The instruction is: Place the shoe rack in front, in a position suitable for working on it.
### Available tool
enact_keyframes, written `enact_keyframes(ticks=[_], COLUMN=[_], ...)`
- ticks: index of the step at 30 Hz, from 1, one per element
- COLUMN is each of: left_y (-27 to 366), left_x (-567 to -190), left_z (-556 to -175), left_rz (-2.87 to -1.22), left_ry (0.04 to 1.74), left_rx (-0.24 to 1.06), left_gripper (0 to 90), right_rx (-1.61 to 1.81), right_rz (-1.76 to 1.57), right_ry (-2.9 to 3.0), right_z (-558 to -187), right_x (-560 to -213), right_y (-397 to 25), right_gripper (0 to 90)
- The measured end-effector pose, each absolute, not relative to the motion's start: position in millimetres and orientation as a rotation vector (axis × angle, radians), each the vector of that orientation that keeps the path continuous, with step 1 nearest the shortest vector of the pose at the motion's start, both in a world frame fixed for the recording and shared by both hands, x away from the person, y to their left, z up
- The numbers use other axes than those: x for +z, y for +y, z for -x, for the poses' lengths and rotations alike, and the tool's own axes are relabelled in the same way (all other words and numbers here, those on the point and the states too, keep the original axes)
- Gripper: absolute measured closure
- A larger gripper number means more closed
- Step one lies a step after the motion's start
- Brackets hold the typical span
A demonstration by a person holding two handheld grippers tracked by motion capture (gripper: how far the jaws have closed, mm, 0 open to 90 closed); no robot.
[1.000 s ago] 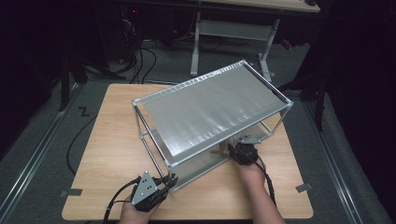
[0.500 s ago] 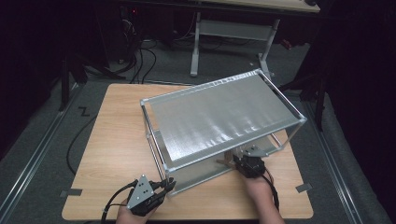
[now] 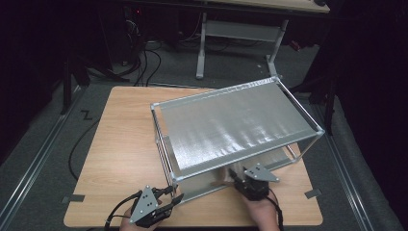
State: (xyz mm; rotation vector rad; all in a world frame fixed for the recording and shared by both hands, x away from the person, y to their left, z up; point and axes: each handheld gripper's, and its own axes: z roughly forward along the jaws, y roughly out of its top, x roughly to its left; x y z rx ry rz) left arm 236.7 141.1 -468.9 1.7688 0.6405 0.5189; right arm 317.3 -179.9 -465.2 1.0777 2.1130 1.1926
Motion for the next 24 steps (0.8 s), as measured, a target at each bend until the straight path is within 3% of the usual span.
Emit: enact_keyframes(ticks=[10,13,19,24], left_y=[146.5,147.9,149.3,147.3], left_x=[-470.8,-470.9,-471.2,-471.7], left_z=[-231.6,-231.1,-231.0,-232.0], left_rz=[-1.752,-1.748,-1.749,-1.745], left_ry=[0.655,0.657,0.658,0.660], left_rx=[0.525,0.517,0.526,0.521], left_gripper=[64.8,66.9,67.0,66.8], right_rx=[1.227,1.213,1.282,1.343], right_rz=[-0.938,-0.916,-0.923,-0.884], right_ry=[2.294,2.344,2.308,2.252], right_z=[-309.8,-307.9,-306.1,-300.7], right_x=[-480.0,-488.1,-482.6,-478.7], right_y=[-108.0,-91.5,-94.4,-95.4], right_gripper=[59.6,50.8,37.9,40.5])
